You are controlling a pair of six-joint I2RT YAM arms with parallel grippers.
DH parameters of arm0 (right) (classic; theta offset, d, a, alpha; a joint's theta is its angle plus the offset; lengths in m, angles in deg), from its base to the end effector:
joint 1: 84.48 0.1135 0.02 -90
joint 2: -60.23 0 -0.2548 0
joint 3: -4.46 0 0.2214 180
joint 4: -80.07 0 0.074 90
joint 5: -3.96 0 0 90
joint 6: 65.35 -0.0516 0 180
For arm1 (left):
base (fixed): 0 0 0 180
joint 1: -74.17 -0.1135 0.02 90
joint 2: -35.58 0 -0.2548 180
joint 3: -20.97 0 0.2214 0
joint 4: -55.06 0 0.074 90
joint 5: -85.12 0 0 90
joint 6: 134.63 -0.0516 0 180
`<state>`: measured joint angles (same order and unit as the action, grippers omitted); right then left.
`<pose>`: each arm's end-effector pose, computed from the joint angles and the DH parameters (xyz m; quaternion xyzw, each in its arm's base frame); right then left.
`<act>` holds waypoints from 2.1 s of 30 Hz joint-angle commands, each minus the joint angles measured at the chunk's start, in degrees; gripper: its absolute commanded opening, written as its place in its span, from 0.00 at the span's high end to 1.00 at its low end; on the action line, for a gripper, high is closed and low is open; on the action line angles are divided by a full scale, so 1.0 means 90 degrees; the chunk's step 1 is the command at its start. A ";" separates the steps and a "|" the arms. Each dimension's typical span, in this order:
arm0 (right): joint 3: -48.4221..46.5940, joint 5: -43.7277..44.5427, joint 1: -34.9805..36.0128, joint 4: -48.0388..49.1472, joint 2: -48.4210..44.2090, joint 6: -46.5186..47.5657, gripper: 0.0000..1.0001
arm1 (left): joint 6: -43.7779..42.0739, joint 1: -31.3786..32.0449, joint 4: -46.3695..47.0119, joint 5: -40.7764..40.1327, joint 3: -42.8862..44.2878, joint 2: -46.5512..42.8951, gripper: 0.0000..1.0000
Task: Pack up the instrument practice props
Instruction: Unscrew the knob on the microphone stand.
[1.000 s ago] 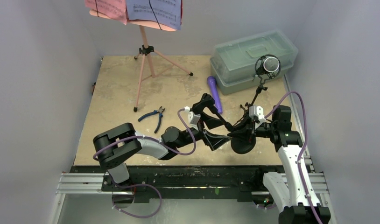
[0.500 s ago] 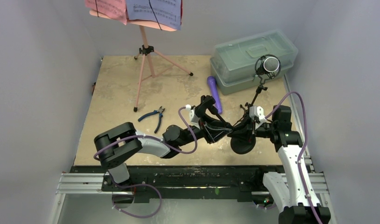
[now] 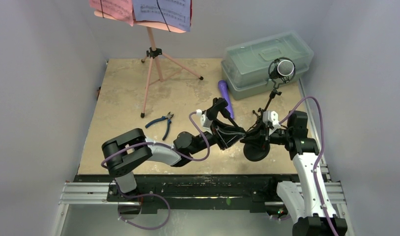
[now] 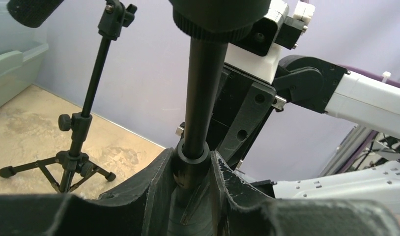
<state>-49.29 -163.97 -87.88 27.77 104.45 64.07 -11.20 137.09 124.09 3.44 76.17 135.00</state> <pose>0.1208 0.0434 0.2703 -0.4598 0.5996 0.4227 0.5003 0.1453 -0.3007 0.2629 0.1959 0.5040 -0.6522 0.5312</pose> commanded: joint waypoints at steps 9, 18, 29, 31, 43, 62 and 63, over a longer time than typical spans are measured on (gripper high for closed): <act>-0.0077 0.0850 0.0046 0.1614 -0.0116 -0.1681 1.00 | 0.0653 0.1443 -0.1365 -0.5140 0.0728 -0.0926 1.00; 0.0091 0.1897 0.0046 0.2361 -0.0121 -0.2497 1.00 | 0.2690 0.1772 -0.7852 -0.7302 0.4165 -0.0446 1.00; 0.0066 0.1746 0.0046 0.2416 -0.0122 -0.2651 1.00 | 0.1717 0.1798 -0.7317 -0.6697 0.3825 -0.0669 0.44; 0.0040 0.1684 0.0046 0.2393 -0.0133 -0.2644 1.00 | 0.1292 0.1798 -0.7075 -0.6537 0.3437 -0.0894 0.30; -0.0162 0.0634 0.0045 0.1583 -0.0097 -0.1776 1.00 | -0.1524 0.1720 -0.3694 -0.2805 -0.0314 -0.3011 0.06; -0.0306 -0.0128 0.0046 0.0612 -0.0137 -0.0629 1.00 | -0.1801 0.0832 0.1874 -0.1520 -0.0896 -0.0823 0.21; -0.0313 -0.0130 0.0044 0.0608 -0.0137 -0.0630 1.00 | -0.1757 0.0818 0.1902 -0.1498 -0.0804 -0.0699 0.23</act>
<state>-48.67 -161.98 -87.48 32.44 103.86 57.23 -26.53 144.78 121.40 -11.80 67.54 124.25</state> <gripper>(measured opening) 0.217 0.804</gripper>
